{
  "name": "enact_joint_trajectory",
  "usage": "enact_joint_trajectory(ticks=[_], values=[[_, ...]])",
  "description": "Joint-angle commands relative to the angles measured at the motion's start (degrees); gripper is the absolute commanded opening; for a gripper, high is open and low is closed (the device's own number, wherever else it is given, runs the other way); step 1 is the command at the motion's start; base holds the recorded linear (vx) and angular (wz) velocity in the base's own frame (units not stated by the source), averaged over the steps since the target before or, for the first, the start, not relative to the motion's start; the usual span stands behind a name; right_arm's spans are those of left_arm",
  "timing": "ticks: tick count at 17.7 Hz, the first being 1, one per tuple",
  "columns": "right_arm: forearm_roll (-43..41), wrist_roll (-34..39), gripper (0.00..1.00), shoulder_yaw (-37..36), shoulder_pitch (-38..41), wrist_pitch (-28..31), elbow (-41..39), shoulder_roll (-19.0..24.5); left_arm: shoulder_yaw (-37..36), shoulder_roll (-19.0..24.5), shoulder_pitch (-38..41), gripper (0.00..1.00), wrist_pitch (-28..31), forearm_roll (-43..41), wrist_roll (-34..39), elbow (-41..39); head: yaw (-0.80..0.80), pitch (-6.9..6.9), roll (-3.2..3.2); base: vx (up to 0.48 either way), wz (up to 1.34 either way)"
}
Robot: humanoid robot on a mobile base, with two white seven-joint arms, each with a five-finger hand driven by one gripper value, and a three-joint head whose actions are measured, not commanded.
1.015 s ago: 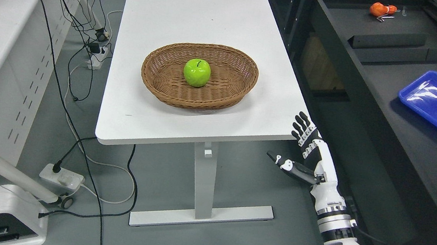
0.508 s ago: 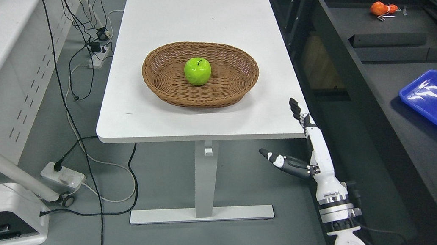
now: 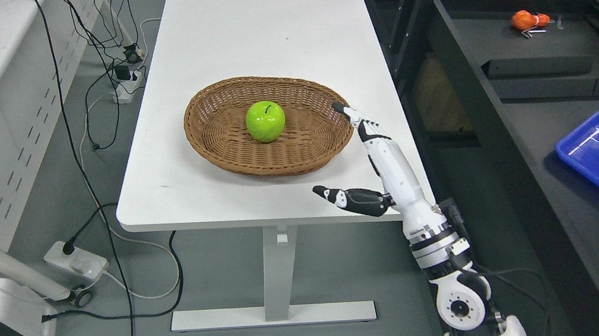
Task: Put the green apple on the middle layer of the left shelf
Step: 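Lower the open right hand over the green apple in the basket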
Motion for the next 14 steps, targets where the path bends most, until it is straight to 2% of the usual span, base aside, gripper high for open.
enact_joint_trajectory(ticks=[1,6,9,14], values=[[4.02,8.69,1.00,5.94,-10.38,2.97,9.10,-0.47,0.00,1.00,0.00,1.00,0.40,0.00,-0.04,-0.01,0.00,0.00,0.00,0.235,0.05],[4.02,9.41,1.00,6.82,-11.97,3.06,11.66,3.57,0.00,1.00,0.00,1.00,0.40,0.00,-0.04,-0.01,0.00,0.00,0.00,0.257,0.08],[4.55,9.24,1.00,13.14,-9.17,3.06,11.66,3.40,0.00,1.00,0.00,1.00,0.40,0.00,-0.04,-0.01,0.00,0.00,0.00,0.273,0.07],[4.81,9.50,1.00,16.58,-8.72,2.53,11.75,-1.78,0.00,1.00,0.00,1.00,0.40,0.00,-0.04,-0.01,0.00,0.00,0.00,0.203,0.08]])
